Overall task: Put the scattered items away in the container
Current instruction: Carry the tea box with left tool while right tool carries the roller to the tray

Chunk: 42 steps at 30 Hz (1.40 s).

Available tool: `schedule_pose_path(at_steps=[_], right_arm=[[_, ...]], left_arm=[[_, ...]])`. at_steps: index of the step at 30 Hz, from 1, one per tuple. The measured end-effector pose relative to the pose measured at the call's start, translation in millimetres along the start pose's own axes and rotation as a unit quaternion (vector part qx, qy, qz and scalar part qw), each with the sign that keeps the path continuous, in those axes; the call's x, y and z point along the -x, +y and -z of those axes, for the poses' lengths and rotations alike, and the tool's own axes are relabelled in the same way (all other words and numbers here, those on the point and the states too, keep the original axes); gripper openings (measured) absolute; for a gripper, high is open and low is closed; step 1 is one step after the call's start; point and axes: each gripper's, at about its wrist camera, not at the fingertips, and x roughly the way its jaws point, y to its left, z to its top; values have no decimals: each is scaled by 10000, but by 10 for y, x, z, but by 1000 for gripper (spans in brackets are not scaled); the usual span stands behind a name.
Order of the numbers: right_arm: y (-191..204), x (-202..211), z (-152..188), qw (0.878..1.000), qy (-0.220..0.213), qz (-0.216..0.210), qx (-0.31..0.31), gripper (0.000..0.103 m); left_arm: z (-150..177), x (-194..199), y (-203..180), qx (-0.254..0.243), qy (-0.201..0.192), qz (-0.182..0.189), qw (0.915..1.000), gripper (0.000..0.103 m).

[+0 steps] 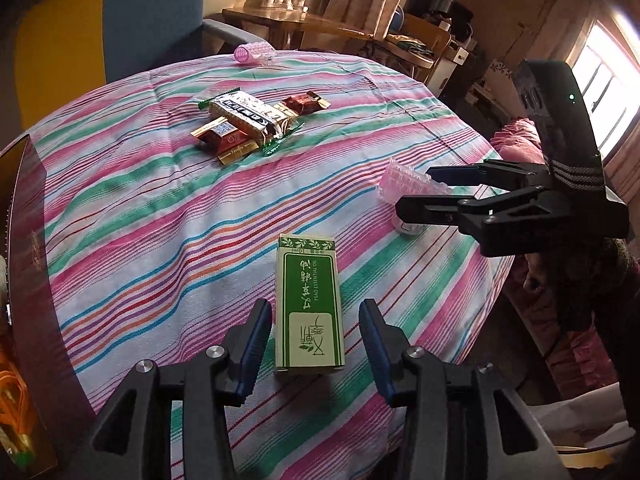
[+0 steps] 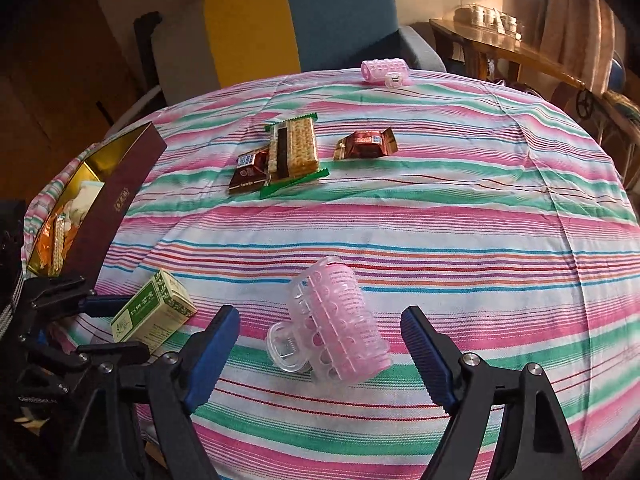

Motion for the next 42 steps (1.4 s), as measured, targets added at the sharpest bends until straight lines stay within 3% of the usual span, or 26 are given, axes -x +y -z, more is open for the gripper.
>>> schedule_pose_path(at_steps=[7,10,17,25,42], right_arm=[[53,-64,46,9999,26,124,-61,78],[67,-67,76,9998,34,190,-62,62],[230,-31,143,9994,32,346,-26,61],[569,69,107,9993,-268,104,-239,61],[1531,158,-308,9960,-747,-451,212,61]], left_arm=[[5,-77,48,133,18,-314,9994,34],[39,-46,57,214,-26,-345,9992,33],[105,112,116,458,-207,-293,9983,31],[153,440,196,641,-591,-429,9953,31],[395,1202,701,1391,-1372,-1048,9751,31]])
